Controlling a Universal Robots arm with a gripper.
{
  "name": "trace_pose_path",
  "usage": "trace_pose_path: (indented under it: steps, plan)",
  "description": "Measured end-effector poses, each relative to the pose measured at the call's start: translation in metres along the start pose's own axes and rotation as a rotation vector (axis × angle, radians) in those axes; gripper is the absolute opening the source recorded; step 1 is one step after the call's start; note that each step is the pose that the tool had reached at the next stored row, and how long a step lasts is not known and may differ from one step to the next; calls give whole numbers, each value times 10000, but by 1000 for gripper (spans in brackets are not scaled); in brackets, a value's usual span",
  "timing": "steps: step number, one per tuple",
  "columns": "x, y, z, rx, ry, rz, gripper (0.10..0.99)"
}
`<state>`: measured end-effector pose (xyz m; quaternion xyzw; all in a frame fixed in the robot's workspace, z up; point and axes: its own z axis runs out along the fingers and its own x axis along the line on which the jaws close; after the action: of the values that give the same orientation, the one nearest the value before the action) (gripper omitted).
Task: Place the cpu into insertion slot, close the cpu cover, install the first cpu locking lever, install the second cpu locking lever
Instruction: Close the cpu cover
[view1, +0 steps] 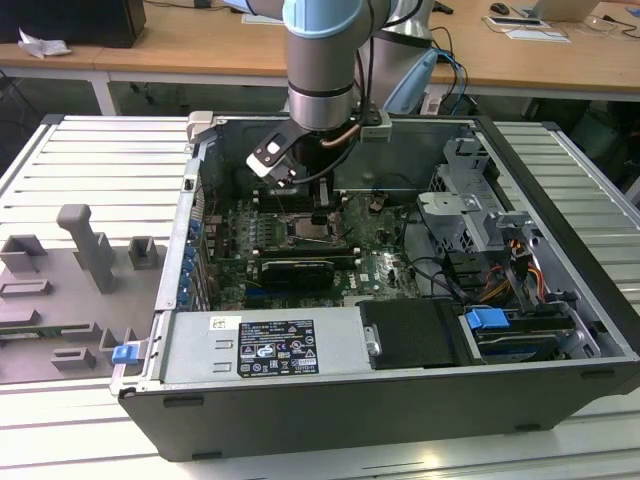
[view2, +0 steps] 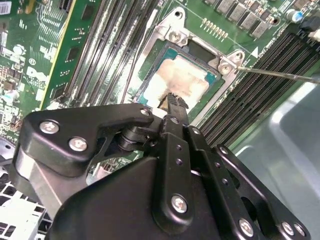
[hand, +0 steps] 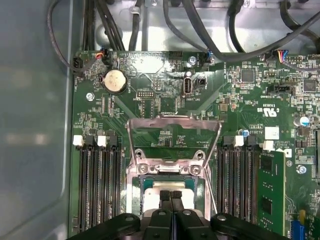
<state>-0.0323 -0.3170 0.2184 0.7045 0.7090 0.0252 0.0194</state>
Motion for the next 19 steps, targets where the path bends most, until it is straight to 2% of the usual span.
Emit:
trace_pose_path:
  steps: [2, 3, 7, 10, 11, 14, 16, 19]
  plan:
    - [2, 19, -296, -1, 1, -1, 106]
    - [3, 25, -379, -2, 2, -1, 106]
    - [4, 32, -466, -1, -6, -3, 106]
    - [4, 56, -470, 32, -5, -1, 106]
    - [4, 85, -468, 83, -3, 0, 106]
    - [3, 117, -467, 147, -5, -2, 106]
    - [4, 118, -473, 150, -8, -1, 106]
    - [7, 122, -536, 148, -4, -1, 106]
